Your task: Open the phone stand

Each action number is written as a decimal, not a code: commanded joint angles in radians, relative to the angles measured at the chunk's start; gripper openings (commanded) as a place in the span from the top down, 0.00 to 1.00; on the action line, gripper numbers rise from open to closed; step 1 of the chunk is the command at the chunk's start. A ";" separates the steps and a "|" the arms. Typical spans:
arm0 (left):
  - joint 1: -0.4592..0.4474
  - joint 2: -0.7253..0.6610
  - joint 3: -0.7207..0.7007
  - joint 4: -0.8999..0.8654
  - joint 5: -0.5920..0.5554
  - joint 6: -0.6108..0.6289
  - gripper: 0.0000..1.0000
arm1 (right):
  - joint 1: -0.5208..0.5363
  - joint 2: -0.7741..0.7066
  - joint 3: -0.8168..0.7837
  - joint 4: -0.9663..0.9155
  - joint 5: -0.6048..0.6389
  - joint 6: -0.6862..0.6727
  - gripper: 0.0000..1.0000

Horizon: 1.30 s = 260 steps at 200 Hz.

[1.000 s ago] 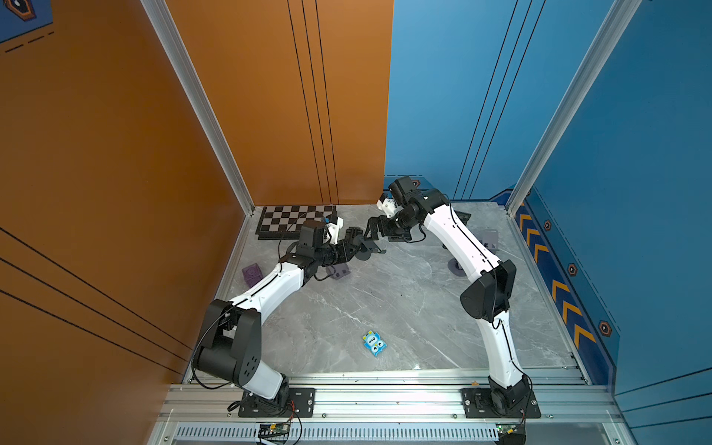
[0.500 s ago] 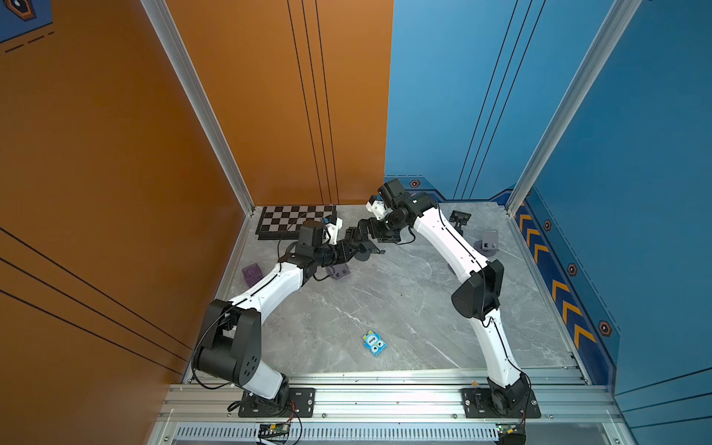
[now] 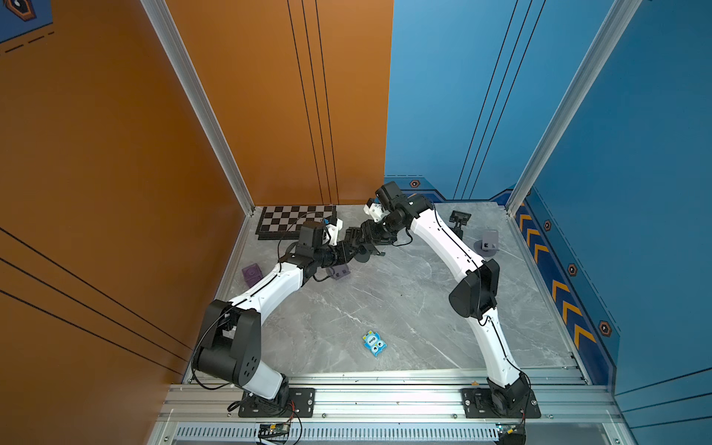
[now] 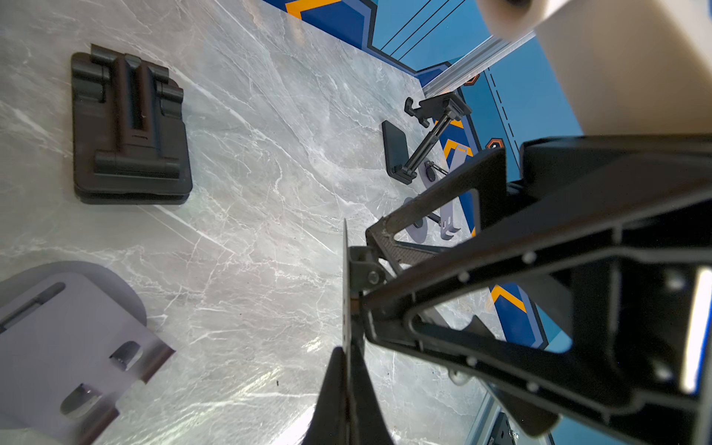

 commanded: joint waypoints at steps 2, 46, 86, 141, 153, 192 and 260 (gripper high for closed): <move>0.009 -0.032 0.024 -0.024 -0.016 0.010 1.00 | -0.004 -0.023 0.014 0.000 0.012 -0.002 0.61; 0.017 -0.015 0.039 -0.095 -0.081 0.000 1.00 | -0.005 -0.086 0.006 -0.014 0.065 -0.022 0.62; 0.028 0.006 0.018 -0.107 -0.129 -0.058 1.00 | 0.000 -0.143 0.009 -0.038 0.146 -0.050 0.64; 0.041 0.054 -0.023 -0.106 -0.187 -0.152 1.00 | 0.012 -0.205 0.009 -0.064 0.214 -0.083 0.65; 0.046 0.071 -0.028 -0.106 -0.194 -0.173 1.00 | 0.012 -0.214 0.011 -0.066 0.227 -0.086 0.64; 0.060 0.119 -0.030 -0.106 -0.204 -0.214 1.00 | 0.006 -0.251 0.011 -0.076 0.245 -0.097 0.65; 0.091 0.144 -0.024 -0.102 -0.241 -0.255 1.00 | 0.002 -0.331 -0.004 -0.086 0.260 -0.105 0.65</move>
